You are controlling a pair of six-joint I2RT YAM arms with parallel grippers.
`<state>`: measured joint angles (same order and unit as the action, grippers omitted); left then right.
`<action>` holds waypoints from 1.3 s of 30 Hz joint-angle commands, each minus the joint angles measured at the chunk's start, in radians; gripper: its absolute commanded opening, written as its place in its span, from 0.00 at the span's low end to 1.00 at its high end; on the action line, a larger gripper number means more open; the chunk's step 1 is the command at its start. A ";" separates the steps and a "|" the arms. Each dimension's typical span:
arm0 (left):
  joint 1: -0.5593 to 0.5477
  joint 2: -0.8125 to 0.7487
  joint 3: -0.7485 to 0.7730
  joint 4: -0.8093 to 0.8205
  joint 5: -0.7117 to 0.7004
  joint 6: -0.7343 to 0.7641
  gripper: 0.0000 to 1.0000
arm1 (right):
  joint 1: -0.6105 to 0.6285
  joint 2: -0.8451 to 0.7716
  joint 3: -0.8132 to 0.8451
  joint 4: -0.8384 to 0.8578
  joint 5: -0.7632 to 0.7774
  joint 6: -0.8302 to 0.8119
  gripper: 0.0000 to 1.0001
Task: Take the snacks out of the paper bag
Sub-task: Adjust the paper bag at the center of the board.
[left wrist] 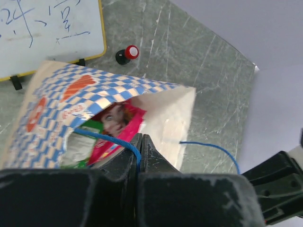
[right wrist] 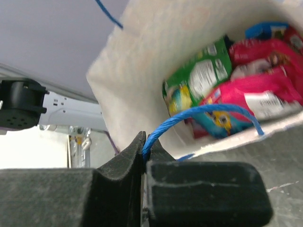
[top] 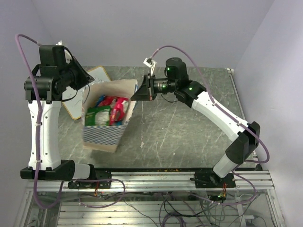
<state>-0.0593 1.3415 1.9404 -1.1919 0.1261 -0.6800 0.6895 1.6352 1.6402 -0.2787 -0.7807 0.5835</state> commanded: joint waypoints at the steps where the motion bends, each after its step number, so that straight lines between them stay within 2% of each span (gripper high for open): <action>1: 0.014 -0.023 0.034 0.170 0.086 0.084 0.07 | 0.010 -0.064 -0.050 0.085 -0.039 0.013 0.00; 3: 0.015 -0.045 -0.049 0.272 0.174 0.056 0.07 | 0.011 -0.092 -0.097 -0.019 0.007 -0.052 0.00; 6: 0.015 -0.092 -0.234 0.525 0.371 -0.062 0.07 | 0.010 -0.140 -0.184 -0.153 0.051 -0.128 0.00; 9: 0.009 -0.141 -0.437 0.777 0.535 -0.212 0.07 | 0.011 -0.202 -0.276 -0.229 0.069 -0.184 0.00; 10: 0.008 -0.151 -0.476 0.805 0.557 -0.226 0.07 | 0.011 -0.214 -0.300 -0.243 0.059 -0.201 0.00; 14: 0.006 -0.165 -0.520 0.747 0.625 -0.196 0.07 | 0.025 -0.241 -0.373 -0.224 -0.034 -0.220 0.00; 17: -0.013 -0.196 -0.557 0.753 0.641 -0.209 0.07 | 0.083 -0.229 -0.374 -0.226 -0.036 -0.236 0.00; 25: -0.135 -0.243 -0.610 0.969 0.595 -0.331 0.07 | 0.220 -0.181 -0.351 -0.169 0.030 -0.201 0.00; 32: -0.155 -0.223 -0.556 0.887 0.607 -0.212 0.07 | 0.236 -0.161 -0.351 -0.217 0.172 -0.150 0.00; 39: -0.175 -0.238 -0.586 0.935 0.681 -0.252 0.07 | 0.247 -0.222 -0.456 -0.130 0.205 0.012 0.00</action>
<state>-0.2077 1.1221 1.3342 -0.3855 0.7204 -0.9165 0.9253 1.4597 1.2362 -0.4641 -0.6071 0.4812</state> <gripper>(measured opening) 0.078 0.010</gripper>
